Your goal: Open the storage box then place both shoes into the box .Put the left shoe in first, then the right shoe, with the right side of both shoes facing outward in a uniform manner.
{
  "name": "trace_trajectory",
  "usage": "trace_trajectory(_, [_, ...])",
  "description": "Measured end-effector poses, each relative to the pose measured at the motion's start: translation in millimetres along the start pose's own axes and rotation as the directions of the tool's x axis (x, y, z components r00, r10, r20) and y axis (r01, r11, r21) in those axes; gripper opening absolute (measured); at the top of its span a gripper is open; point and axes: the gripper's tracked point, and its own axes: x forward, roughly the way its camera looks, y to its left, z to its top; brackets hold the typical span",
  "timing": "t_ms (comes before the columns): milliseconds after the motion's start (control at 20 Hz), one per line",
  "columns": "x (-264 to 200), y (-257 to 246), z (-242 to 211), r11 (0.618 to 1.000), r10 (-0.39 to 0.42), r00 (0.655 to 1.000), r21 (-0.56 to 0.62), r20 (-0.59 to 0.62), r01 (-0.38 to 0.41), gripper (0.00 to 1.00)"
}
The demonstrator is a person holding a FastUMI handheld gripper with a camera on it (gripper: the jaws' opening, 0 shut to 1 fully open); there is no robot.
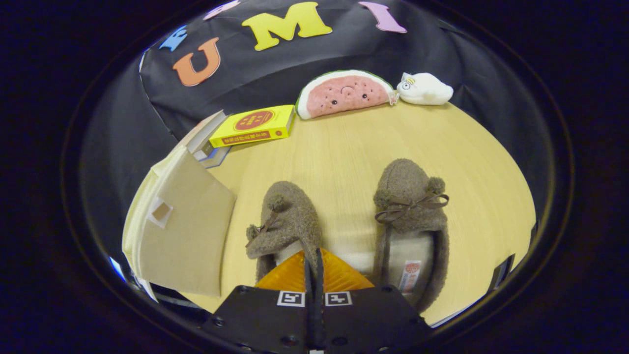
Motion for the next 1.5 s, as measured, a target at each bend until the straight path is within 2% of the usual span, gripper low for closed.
trace_trajectory(400, [-76.4, 40.4, 43.7, 0.999, 0.048, 0.990, -0.009, 0.129, -0.047, 0.00])
trace_trajectory(750, [-121.9, 143.6, 71.4, 0.989, 0.136, 0.968, -0.082, 0.212, -0.122, 0.00])
trace_trajectory(900, [-115.3, 195.9, 66.4, 0.983, 0.176, 0.964, -0.083, 0.199, -0.162, 0.00])
trace_trajectory(1000, [-101.0, 224.3, 62.0, 0.984, 0.173, 0.966, -0.070, 0.193, -0.162, 0.00])
trace_trajectory(1250, [-42.1, 268.1, 35.6, 0.994, 0.106, 0.981, -0.025, 0.161, -0.104, 0.00])
trace_trajectory(1500, [12.9, 276.1, -2.5, 1.000, 0.012, 0.995, 0.016, 0.099, -0.013, 0.00])
